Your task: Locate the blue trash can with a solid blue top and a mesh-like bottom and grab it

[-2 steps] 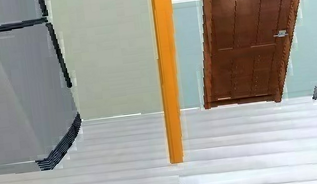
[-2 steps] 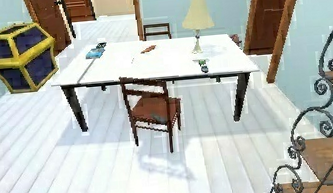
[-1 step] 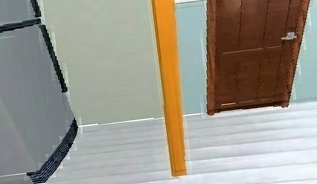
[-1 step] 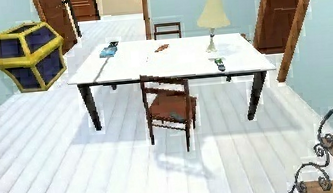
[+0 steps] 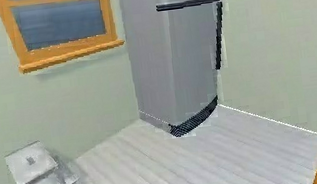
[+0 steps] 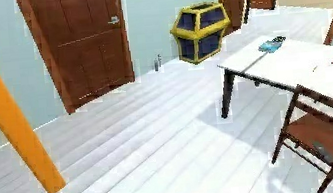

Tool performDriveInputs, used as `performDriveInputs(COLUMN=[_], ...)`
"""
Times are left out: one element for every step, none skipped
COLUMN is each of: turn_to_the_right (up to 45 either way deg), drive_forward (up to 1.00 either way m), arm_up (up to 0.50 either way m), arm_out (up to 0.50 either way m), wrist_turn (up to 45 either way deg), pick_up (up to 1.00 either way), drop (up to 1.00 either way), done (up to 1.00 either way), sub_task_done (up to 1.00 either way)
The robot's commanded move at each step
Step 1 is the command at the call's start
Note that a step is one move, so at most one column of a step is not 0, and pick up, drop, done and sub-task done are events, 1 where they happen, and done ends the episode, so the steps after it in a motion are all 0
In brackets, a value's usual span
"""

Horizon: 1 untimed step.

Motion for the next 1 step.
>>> performDriveInputs(turn_to_the_right=[-39.0], drive_forward=[0.0], arm_up=[0.0], arm_out=[0.0], wrist_turn=[0.0], pick_up=[0.0], drop=[0.0], done=[0.0], sub_task_done=[0.0])
